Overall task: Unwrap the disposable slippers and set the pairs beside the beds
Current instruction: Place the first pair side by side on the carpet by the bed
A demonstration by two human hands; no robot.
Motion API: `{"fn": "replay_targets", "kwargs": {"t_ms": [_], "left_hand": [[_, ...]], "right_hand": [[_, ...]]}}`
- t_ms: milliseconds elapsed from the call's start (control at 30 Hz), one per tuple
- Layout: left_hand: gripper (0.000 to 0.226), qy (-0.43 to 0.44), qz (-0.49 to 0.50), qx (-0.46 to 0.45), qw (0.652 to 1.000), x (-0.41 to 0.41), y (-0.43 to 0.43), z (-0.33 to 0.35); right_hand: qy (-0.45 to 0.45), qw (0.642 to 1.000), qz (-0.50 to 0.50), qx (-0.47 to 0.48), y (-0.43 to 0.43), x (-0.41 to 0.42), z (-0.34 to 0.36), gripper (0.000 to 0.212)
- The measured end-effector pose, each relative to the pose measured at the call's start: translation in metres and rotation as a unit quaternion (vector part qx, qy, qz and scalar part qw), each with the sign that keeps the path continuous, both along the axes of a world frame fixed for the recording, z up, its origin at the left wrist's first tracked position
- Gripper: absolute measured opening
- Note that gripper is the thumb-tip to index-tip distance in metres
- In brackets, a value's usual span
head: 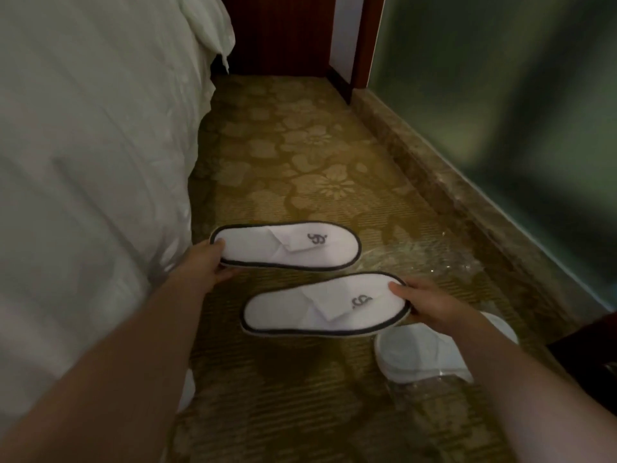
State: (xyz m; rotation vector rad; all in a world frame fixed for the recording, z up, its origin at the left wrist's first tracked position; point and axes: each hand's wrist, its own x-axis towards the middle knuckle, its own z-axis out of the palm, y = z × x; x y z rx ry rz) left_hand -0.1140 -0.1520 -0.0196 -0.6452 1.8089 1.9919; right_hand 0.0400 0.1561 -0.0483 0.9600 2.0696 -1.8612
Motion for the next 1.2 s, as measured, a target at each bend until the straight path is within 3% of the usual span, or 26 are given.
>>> {"fn": "replay_targets", "kwargs": {"t_ms": [100, 267, 533, 700, 800, 900, 967, 1033, 1200], "left_hand": [[0.042, -0.035, -0.010, 0.020, 0.999, -0.007, -0.010, -0.015], [0.041, -0.079, -0.067, -0.037, 0.994, -0.011, -0.020, -0.049], [0.043, -0.119, -0.042, -0.009, 0.992, -0.019, -0.038, -0.079], [0.042, -0.138, -0.078, -0.060, 0.986, -0.010, -0.050, -0.099], [0.042, -0.130, -0.123, -0.111, 0.978, -0.010, -0.055, -0.105], [0.048, -0.099, -0.181, -0.214, 0.955, -0.013, -0.057, -0.113], [0.055, -0.068, -0.217, -0.280, 0.933, -0.014, -0.061, -0.118], [0.061, -0.028, -0.259, -0.315, 0.913, -0.014, -0.066, -0.120], [0.064, -0.006, -0.303, -0.326, 0.895, -0.014, -0.065, -0.121]], "right_hand": [[-0.049, 0.998, 0.034, -0.006, -0.004, 0.003, -0.016, 0.017], [-0.110, 0.990, 0.085, -0.031, -0.021, -0.001, -0.042, 0.021], [-0.152, 0.975, 0.147, -0.062, -0.080, -0.010, -0.077, 0.027], [-0.186, 0.962, 0.198, 0.004, -0.092, -0.012, -0.090, 0.008], [-0.180, 0.952, 0.234, 0.080, -0.086, -0.014, -0.089, 0.032], [-0.171, 0.915, 0.300, 0.210, -0.080, -0.014, -0.091, 0.027], [-0.174, 0.903, 0.314, 0.235, -0.078, -0.014, -0.096, 0.025], [-0.173, 0.893, 0.327, 0.257, -0.079, -0.014, -0.098, 0.041], [-0.178, 0.870, 0.353, 0.295, -0.080, -0.014, -0.102, 0.053]]}}
